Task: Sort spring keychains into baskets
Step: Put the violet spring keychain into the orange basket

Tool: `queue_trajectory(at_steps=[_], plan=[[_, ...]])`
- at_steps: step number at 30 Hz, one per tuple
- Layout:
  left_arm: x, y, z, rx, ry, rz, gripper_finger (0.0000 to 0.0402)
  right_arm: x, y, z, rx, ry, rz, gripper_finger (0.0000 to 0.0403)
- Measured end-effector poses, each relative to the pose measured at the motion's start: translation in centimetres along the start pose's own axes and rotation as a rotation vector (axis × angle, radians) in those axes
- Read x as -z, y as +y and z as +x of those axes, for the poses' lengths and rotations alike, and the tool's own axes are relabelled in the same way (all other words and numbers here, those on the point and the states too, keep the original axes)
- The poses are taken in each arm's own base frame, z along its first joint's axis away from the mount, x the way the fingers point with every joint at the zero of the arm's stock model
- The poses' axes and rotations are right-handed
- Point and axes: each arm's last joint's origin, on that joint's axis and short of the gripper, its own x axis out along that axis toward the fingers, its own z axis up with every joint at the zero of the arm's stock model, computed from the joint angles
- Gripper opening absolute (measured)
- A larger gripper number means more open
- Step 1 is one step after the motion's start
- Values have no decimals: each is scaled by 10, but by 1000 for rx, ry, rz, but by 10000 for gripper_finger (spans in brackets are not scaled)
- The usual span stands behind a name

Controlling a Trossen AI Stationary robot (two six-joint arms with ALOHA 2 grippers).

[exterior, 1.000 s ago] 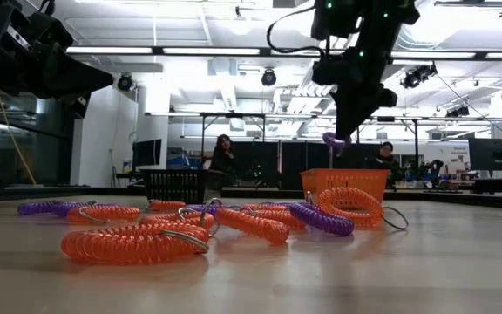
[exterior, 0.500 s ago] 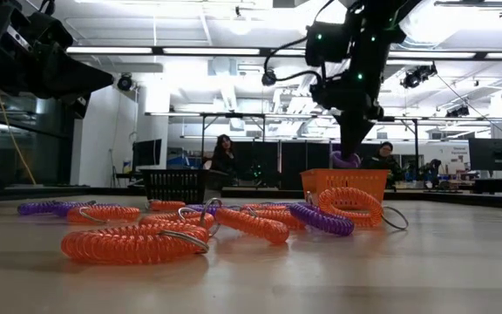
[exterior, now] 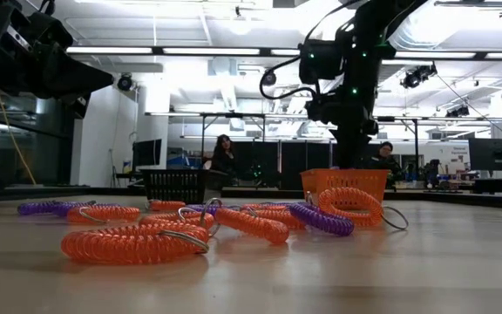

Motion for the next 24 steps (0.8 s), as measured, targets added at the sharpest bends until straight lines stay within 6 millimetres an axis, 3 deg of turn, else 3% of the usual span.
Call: queue_trajectory(at_steps=[13, 18, 24], plan=[[0, 0, 0, 0, 0, 0, 1, 2, 4, -1, -8, 11, 17, 118], [0, 0, 0, 0, 0, 0, 1, -2, 18, -9, -79, -9, -37, 136], [0, 0, 0, 0, 0, 0, 1, -10, 39, -26, -150, -60, -232, 141]])
